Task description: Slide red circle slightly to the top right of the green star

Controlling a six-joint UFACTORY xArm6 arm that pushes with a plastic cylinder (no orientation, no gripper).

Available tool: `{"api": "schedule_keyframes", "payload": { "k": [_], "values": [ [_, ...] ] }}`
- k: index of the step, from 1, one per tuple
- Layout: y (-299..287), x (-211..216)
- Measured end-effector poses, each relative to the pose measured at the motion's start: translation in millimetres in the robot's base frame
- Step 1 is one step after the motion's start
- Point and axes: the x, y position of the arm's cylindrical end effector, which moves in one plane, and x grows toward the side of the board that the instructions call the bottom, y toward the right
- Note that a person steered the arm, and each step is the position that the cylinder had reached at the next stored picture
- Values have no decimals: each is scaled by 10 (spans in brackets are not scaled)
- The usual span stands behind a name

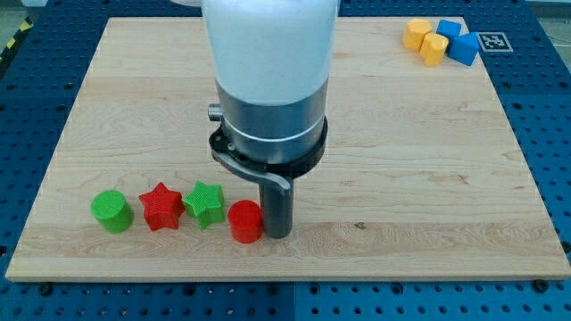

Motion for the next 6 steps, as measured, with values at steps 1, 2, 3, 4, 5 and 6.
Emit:
{"api": "schedule_keyframes", "payload": {
  "k": [1,2,3,4,5,6],
  "values": [
    [-5,376],
    [-172,434],
    [-306,268],
    [-306,29],
    [-306,-176],
    [-306,-174]
  ]
}}
